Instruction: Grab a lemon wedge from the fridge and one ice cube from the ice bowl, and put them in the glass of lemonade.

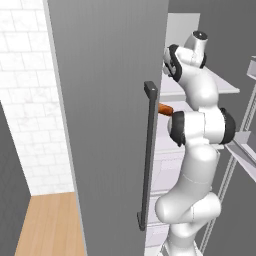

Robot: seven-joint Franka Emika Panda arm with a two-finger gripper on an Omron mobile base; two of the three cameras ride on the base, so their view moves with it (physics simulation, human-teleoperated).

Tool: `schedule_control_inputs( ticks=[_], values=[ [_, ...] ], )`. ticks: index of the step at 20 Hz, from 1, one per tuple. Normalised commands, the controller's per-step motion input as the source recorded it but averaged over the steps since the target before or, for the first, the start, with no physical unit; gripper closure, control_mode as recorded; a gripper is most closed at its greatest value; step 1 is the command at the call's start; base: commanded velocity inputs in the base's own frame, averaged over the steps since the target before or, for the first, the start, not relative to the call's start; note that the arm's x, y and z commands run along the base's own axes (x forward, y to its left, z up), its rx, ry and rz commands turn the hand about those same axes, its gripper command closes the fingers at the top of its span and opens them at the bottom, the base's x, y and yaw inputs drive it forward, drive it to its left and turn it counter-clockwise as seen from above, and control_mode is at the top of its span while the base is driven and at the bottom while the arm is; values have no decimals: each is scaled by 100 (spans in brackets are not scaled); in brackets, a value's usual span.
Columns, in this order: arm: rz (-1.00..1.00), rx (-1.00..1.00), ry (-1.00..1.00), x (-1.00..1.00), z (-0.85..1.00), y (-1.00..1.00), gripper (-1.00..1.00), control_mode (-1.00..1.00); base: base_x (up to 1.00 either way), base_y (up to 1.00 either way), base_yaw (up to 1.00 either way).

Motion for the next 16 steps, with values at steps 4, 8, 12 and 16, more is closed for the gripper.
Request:
schedule_control_inputs(
  ticks=[4,8,12,16],
  values=[
    [0,0,0,-4,0,-1,-100,-100,0,0,0],
    [0,0,0,-14,0,-1,-100,-100,0,0,0],
    [0,0,0,-22,0,0,-100,-100,0,0,0],
    [0,0,0,-32,0,0,-100,-100,0,0,0]
  ],
)
